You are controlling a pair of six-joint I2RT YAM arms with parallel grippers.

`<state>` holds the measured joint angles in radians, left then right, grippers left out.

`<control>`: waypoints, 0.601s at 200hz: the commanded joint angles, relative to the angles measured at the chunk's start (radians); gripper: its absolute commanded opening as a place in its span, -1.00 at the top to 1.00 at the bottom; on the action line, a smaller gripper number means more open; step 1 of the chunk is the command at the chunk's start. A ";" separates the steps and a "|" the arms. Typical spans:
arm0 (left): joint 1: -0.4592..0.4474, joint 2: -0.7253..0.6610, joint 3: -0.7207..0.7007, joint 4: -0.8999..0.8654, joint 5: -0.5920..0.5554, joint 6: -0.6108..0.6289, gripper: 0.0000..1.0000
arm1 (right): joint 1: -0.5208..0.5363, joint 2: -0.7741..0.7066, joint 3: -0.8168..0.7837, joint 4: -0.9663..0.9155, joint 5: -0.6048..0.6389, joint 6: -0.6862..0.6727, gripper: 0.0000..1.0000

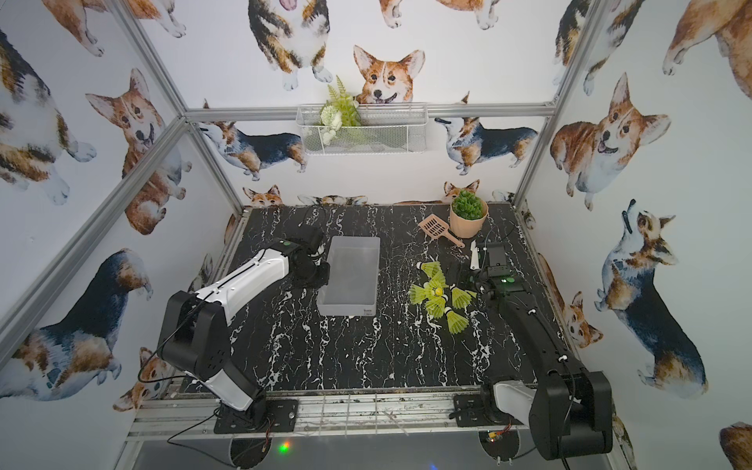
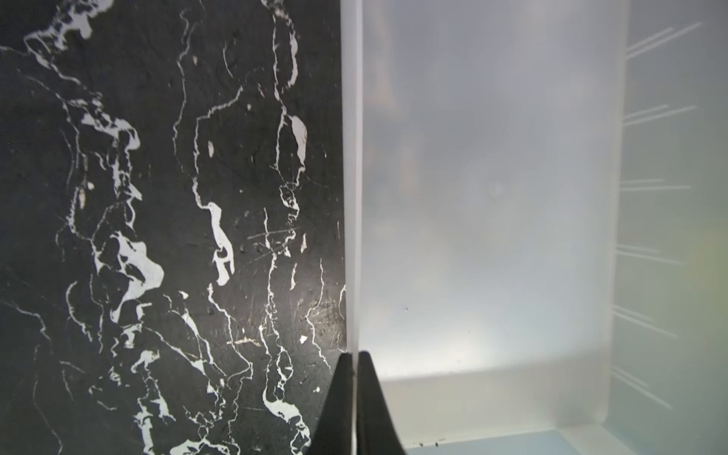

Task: Put the shuttlecocks into the storage box
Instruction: Move the storage box to the center of the board.

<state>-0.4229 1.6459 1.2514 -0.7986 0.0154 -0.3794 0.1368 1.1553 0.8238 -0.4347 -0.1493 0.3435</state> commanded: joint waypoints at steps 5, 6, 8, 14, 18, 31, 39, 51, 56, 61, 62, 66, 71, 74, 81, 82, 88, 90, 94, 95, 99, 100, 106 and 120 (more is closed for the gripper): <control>-0.046 -0.038 -0.031 0.065 -0.034 -0.046 0.98 | 0.014 -0.009 -0.005 -0.044 -0.021 0.019 -0.99; -0.048 -0.038 -0.032 0.065 -0.036 -0.047 0.98 | 0.015 -0.009 -0.005 -0.045 -0.021 0.019 -0.99; -0.051 -0.039 -0.035 0.065 -0.043 -0.051 0.97 | 0.017 -0.009 -0.005 -0.048 -0.021 0.020 -0.99; -0.063 -0.041 -0.042 0.065 -0.058 -0.061 0.97 | 0.020 -0.012 -0.007 -0.053 -0.024 0.019 -0.99; -0.071 -0.043 -0.048 0.067 -0.065 -0.065 0.97 | 0.021 -0.014 -0.008 -0.057 -0.024 0.020 -0.99; -0.091 -0.046 -0.068 0.078 -0.080 -0.089 0.96 | 0.024 -0.020 -0.013 -0.066 -0.025 0.019 -0.99; -0.104 -0.050 -0.081 0.091 -0.082 -0.100 0.95 | 0.027 -0.025 -0.018 -0.068 -0.030 0.020 -0.99; -0.120 -0.056 -0.097 0.104 -0.090 -0.120 0.94 | 0.032 -0.027 -0.024 -0.074 -0.036 0.022 -0.99; -0.126 -0.058 -0.102 0.109 -0.094 -0.124 0.94 | 0.033 -0.028 -0.027 -0.077 -0.039 0.022 -0.99; -0.131 -0.060 -0.108 0.112 -0.099 -0.130 0.93 | 0.037 -0.028 -0.031 -0.079 -0.041 0.022 -0.99; -0.132 -0.060 -0.109 0.113 -0.099 -0.132 0.93 | 0.038 -0.028 -0.031 -0.079 -0.041 0.022 -0.99; -0.135 -0.061 -0.114 0.118 -0.103 -0.136 0.92 | 0.039 -0.027 -0.032 -0.081 -0.041 0.022 -0.99; -0.139 -0.063 -0.119 0.122 -0.104 -0.139 0.92 | 0.043 -0.028 -0.034 -0.082 -0.041 0.022 -0.99; -0.141 -0.063 -0.121 0.125 -0.103 -0.143 0.91 | 0.045 -0.028 -0.035 -0.082 -0.042 0.022 -0.99; -0.146 -0.064 -0.127 0.128 -0.105 -0.147 0.90 | 0.049 -0.026 -0.038 -0.084 -0.044 0.020 -0.99; -0.146 -0.064 -0.128 0.129 -0.106 -0.148 0.90 | 0.050 -0.026 -0.039 -0.084 -0.044 0.020 -0.99; -0.150 -0.065 -0.131 0.132 -0.106 -0.152 0.88 | 0.054 -0.026 -0.041 -0.084 -0.047 0.019 -0.99; -0.152 -0.066 -0.133 0.134 -0.106 -0.154 0.87 | 0.055 -0.025 -0.041 -0.084 -0.047 0.019 -0.99; -0.155 -0.067 -0.136 0.136 -0.106 -0.157 0.84 | 0.056 -0.024 -0.043 -0.084 -0.048 0.019 -0.99; -0.155 -0.067 -0.136 0.137 -0.107 -0.157 0.84 | 0.057 -0.023 -0.043 -0.084 -0.048 0.019 -0.99; -0.158 -0.070 -0.139 0.140 -0.107 -0.161 0.81 | 0.059 -0.023 -0.044 -0.084 -0.050 0.019 -0.99; -0.157 -0.070 -0.140 0.140 -0.106 -0.161 0.80 | 0.059 -0.022 -0.044 -0.084 -0.050 0.019 -0.99; -0.161 -0.074 -0.144 0.145 -0.107 -0.165 0.76 | 0.060 -0.020 -0.046 -0.084 -0.054 0.019 -0.99; -0.163 -0.086 -0.151 0.149 -0.109 -0.170 0.63 | 0.061 -0.014 -0.047 -0.082 -0.073 0.015 -0.97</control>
<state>-0.5800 1.5795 1.1099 -0.6945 -0.0769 -0.5224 0.1959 1.1343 0.7811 -0.5056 -0.1928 0.3626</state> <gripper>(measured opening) 0.143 0.995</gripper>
